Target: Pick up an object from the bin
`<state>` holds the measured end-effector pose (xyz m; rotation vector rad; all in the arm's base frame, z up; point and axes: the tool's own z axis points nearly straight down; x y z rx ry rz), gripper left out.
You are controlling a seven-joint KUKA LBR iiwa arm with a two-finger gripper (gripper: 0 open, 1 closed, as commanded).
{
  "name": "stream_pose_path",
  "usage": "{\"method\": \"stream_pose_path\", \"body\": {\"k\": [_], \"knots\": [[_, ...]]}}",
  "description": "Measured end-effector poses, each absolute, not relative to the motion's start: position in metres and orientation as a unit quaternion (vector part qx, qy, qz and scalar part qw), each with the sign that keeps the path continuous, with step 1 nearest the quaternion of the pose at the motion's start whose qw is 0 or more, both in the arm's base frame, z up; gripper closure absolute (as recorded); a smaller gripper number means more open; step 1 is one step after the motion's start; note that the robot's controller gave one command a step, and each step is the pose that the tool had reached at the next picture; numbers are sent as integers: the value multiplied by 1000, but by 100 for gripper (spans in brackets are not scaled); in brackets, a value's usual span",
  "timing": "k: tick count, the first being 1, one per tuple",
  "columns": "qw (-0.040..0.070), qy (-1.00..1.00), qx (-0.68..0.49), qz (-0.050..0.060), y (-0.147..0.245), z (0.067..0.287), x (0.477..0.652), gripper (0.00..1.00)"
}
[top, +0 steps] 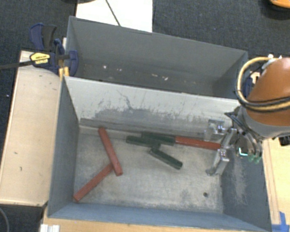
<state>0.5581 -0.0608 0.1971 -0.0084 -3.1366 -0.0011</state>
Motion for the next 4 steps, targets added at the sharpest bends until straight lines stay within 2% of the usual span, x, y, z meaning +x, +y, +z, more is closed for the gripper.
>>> {"method": "stream_pose_path", "body": {"k": [1,2,3,4], "knots": [[-1,-1000,-2,0,-61,201,560,0],[-5,-1000,26,1,-37,160,576,0],[-3,-1000,20,0,1,103,578,0],[0,-998,70,0,1,79,574,100]]}}
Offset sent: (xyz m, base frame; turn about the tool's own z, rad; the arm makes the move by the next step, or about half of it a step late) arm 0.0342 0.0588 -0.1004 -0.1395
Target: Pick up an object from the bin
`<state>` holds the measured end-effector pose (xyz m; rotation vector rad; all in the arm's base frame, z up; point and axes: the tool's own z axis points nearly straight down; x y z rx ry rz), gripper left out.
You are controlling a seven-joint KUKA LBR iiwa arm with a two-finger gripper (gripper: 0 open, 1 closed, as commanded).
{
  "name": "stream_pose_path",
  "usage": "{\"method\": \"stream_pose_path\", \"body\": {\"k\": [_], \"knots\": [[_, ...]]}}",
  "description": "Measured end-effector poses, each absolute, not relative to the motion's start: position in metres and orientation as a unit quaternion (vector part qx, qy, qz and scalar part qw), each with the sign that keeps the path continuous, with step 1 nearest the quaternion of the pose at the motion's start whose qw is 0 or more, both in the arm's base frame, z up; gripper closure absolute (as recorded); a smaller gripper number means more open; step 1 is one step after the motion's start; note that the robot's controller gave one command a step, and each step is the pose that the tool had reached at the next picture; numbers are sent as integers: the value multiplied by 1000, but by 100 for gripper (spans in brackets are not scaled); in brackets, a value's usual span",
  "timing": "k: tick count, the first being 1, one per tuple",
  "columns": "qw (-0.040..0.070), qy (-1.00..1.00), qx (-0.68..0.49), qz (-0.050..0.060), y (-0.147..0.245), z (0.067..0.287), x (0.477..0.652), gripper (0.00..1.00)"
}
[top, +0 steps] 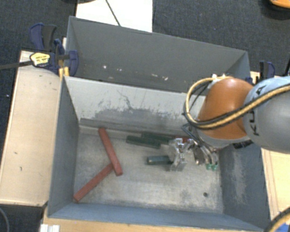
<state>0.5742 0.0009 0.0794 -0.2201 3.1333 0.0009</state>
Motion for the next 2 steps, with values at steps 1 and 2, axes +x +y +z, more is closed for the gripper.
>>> {"method": "stream_pose_path", "body": {"k": [1,2], "knots": [[0,998,-70,0,1,79,574,100],[3,996,-89,0,-9,237,586,100]]}}
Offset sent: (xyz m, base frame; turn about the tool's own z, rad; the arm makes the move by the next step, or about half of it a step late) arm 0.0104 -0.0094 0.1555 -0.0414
